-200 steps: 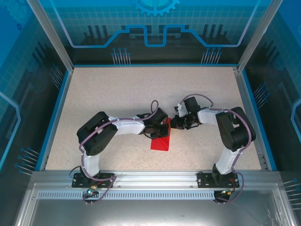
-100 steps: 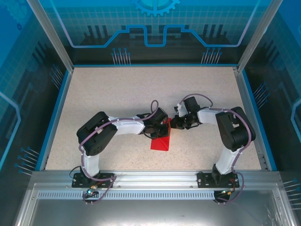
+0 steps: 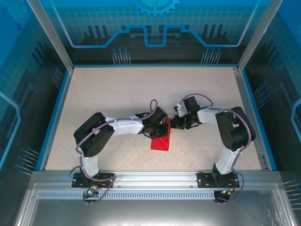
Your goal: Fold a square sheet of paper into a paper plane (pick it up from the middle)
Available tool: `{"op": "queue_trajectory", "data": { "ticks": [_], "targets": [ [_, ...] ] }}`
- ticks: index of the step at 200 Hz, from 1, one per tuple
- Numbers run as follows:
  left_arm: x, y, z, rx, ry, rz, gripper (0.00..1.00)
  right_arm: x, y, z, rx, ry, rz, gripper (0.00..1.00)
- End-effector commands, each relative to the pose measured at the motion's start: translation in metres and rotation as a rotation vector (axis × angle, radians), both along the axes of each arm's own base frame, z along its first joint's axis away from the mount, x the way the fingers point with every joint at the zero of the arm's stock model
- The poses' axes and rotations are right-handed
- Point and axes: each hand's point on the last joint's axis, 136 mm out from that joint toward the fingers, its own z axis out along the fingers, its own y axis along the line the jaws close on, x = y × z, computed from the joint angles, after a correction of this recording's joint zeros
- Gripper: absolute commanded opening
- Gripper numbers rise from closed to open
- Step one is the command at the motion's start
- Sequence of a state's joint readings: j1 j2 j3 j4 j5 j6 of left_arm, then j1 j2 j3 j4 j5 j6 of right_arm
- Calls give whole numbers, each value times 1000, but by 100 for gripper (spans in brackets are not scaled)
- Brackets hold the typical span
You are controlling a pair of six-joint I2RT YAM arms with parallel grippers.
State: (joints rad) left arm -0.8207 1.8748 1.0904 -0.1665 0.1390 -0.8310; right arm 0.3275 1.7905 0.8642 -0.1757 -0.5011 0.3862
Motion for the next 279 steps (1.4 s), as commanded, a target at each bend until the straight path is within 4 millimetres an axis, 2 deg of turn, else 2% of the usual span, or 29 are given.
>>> {"op": "queue_trajectory", "data": {
  "ticks": [1,53,115,205,248,279],
  "targets": [
    [3,-5,-5,-5,11,-15,2,-8,-3,-12,-50,31,18,10],
    [5,-10,-5,-15,9,-24,2,-9,-3,-15,-49,37,17,10],
    [5,-11,9,-35,-10,-24,2,-9,-2,-16,-46,38,19,9],
    [6,-12,2,-37,-2,-30,2,-9,-3,-17,-48,43,19,9],
    [4,-6,13,-23,-19,-26,2,-9,-3,-17,-48,42,20,9],
    [3,-11,14,-36,-12,-32,2,-9,-4,-18,-51,43,18,9]
  ]
}}
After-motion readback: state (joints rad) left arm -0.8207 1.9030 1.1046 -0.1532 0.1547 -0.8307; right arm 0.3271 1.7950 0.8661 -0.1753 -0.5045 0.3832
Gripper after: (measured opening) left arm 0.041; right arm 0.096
